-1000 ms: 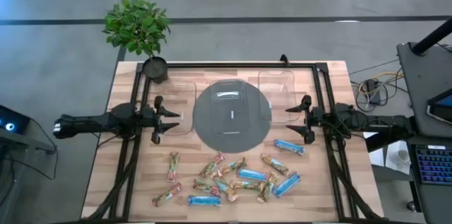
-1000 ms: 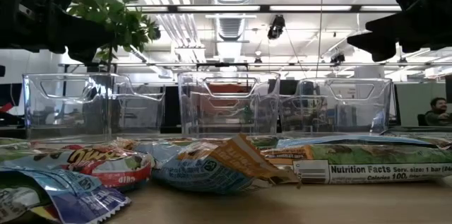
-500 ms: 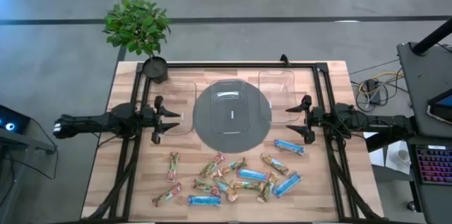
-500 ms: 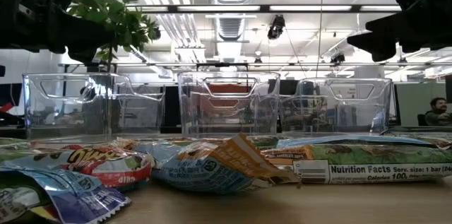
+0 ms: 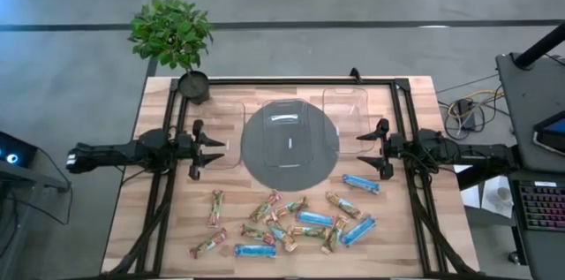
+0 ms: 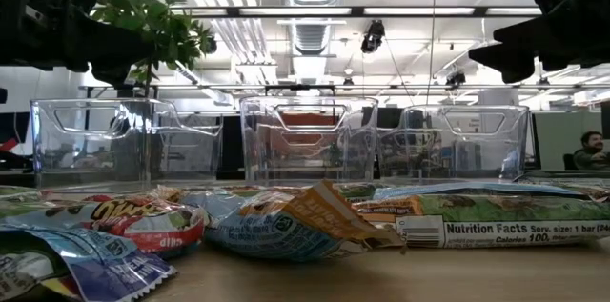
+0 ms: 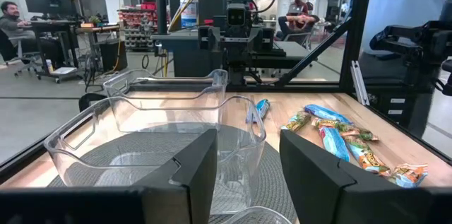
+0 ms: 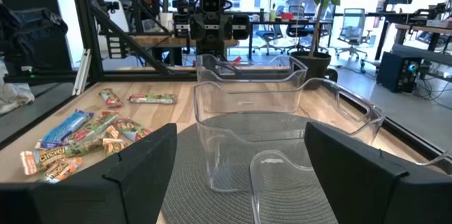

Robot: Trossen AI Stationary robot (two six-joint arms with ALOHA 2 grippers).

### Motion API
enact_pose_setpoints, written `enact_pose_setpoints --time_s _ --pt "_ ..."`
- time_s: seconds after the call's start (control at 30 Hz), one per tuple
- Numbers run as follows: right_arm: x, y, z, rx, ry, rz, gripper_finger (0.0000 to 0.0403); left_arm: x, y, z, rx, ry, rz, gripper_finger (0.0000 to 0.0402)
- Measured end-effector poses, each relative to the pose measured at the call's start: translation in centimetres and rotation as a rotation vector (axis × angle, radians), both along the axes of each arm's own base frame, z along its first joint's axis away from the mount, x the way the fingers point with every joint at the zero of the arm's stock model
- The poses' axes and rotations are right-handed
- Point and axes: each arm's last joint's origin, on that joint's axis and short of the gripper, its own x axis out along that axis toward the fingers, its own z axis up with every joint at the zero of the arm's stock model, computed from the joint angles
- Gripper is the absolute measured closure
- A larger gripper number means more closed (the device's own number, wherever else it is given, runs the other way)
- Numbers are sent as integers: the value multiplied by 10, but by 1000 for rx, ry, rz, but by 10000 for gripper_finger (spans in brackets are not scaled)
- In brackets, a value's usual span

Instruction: Pick and place Granola Bars by type

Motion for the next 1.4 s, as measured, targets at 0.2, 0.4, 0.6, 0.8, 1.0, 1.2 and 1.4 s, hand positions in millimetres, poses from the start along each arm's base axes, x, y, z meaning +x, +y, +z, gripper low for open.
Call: enact_pose_setpoints --time_s 0.2,0.4,0.6,0.8,1.0,1.2,1.4 --pt "0 0 0 0 0 0 101 0 0 0 0 0 0 264" --pt "0 0 0 0 0 0 101 0 0 0 0 0 0 264" --pt "0 0 0 0 0 0 101 0 0 0 0 0 0 264" --pt "0 0 0 0 0 0 101 0 0 0 0 0 0 264" --pt "0 0 0 0 0 0 101 0 0 0 0 0 0 264" --pt "0 0 0 8 -2 0 101 0 0 0 0 0 0 264" --pt "0 2 3 628 -26 87 101 0 0 0 0 0 0 264"
